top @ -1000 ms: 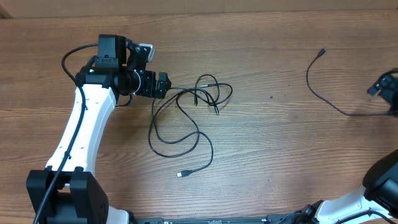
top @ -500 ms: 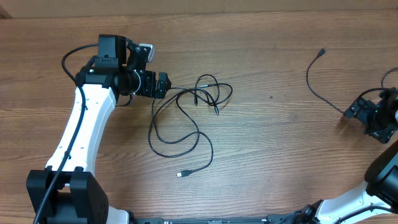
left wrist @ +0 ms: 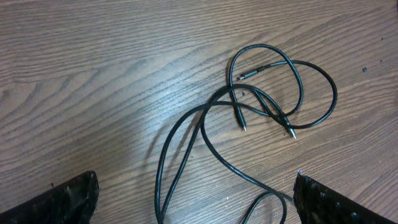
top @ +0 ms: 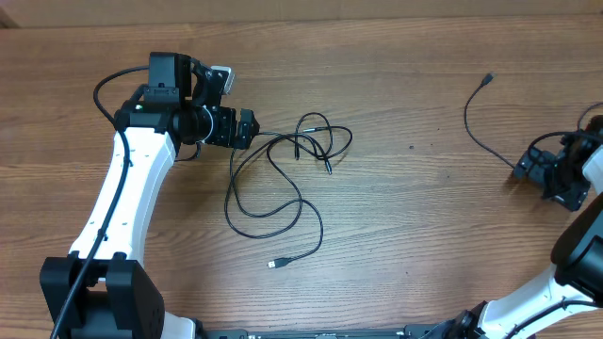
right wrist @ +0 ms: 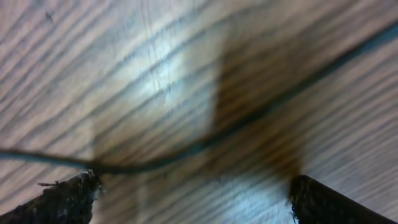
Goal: Untangle cables
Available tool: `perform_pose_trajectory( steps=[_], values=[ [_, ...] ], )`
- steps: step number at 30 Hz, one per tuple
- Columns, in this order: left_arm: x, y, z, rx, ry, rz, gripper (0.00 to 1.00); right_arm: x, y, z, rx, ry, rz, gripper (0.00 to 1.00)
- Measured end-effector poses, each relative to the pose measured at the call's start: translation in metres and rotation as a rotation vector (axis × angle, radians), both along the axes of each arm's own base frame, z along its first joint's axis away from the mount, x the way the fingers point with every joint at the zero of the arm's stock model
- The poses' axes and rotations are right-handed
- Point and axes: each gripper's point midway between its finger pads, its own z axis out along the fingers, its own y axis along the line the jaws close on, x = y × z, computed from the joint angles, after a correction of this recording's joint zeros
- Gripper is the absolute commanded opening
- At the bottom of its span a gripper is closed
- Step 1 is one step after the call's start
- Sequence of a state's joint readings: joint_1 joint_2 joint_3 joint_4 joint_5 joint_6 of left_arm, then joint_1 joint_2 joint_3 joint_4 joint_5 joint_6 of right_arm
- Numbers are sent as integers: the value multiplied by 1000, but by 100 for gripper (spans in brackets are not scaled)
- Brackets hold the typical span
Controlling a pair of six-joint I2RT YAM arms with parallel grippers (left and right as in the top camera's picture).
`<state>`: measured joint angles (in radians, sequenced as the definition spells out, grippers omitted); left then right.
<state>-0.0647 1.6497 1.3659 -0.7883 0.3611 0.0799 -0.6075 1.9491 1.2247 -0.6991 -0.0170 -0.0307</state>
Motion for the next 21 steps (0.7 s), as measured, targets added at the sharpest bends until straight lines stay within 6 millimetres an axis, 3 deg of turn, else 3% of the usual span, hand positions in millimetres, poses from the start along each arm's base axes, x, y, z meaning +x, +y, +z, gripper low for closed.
perform_pose_trajectory(
  steps=[7,12,21],
  values=[
    [0,0,0,0,0,0,100,16,-8,-1,-47,-37,24,100],
    [0,0,0,0,0,0,100,48,-24,-3,-134,-120,33,100],
    [0,0,0,0,0,0,100,65,-38,-3,-205,-180,3,100]
  ],
)
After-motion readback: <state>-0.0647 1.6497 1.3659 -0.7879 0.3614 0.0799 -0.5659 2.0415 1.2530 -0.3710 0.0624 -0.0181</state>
